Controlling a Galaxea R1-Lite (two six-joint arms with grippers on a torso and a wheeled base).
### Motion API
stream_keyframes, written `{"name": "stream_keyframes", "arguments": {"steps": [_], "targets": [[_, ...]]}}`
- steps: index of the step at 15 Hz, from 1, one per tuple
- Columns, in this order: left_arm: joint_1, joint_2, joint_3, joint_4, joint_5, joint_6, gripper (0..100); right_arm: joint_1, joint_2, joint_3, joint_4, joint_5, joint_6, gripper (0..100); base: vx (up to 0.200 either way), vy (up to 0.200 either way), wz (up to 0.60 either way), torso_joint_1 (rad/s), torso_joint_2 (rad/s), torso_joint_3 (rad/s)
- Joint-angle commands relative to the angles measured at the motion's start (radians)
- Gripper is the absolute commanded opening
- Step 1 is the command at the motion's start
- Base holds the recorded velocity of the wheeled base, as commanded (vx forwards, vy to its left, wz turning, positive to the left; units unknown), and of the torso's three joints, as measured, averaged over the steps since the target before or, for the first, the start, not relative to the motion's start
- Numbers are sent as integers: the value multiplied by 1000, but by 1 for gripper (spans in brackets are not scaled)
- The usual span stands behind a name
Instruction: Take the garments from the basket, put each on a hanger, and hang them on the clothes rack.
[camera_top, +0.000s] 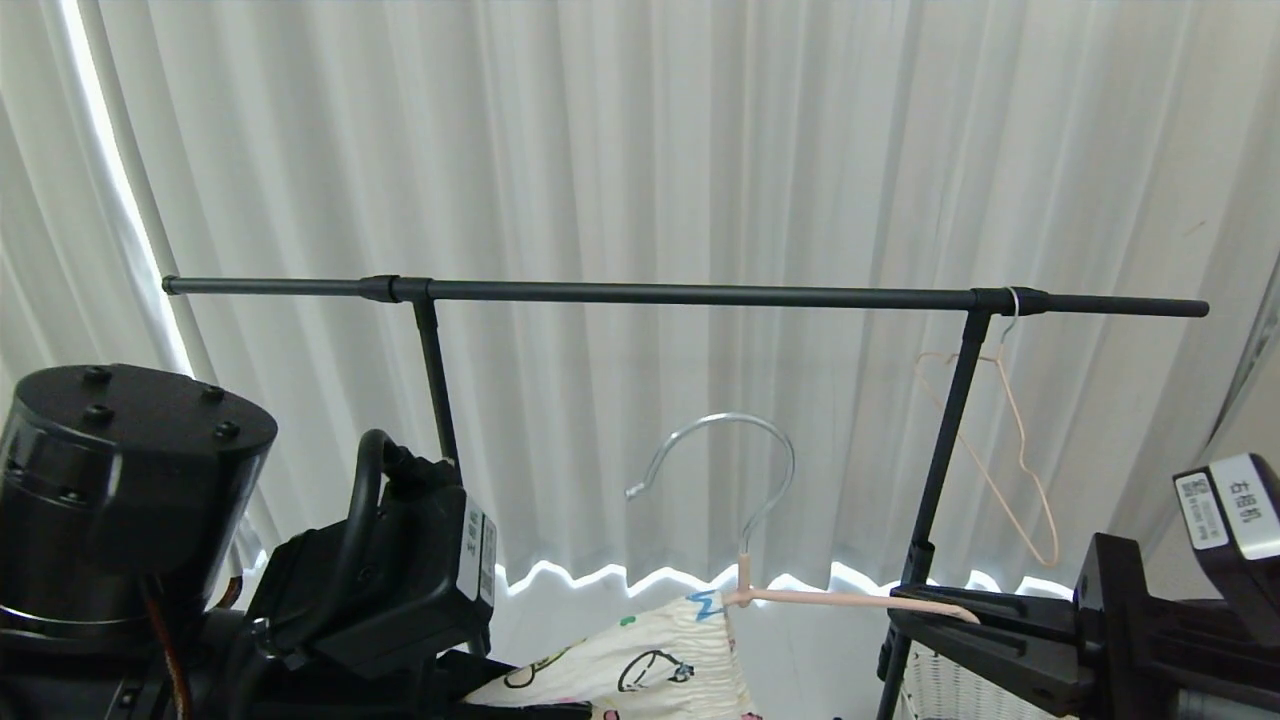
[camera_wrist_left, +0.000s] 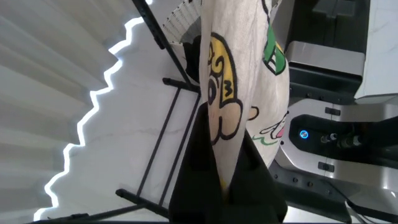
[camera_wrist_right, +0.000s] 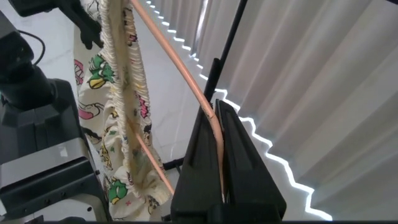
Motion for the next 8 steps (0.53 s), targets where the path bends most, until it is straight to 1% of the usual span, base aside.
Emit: {"name": "stream_keyframes", "arguments": {"steps": [1, 4, 5, 6, 8], "targets": [[7, 10, 1, -12, 2, 0, 0, 1, -1, 4, 2, -2, -2, 100, 0, 0, 0, 0, 0, 0], [8, 23, 18, -64, 13, 0, 0, 1, -1, 6, 2, -20, -6, 100, 0, 0, 0, 0, 0, 0], [8, 23, 21, -68, 18, 0, 0, 1, -1, 6, 2, -23, -6, 100, 0, 0, 0, 0, 0, 0], [8, 18, 47, -98, 61, -1, 0, -1, -1, 6, 2, -57, -6, 100, 0, 0, 0, 0, 0, 0], [27, 3, 74, -124, 93, -1, 0, -1, -2, 6, 2, -77, -6, 100, 0, 0, 0, 0, 0, 0]]}}
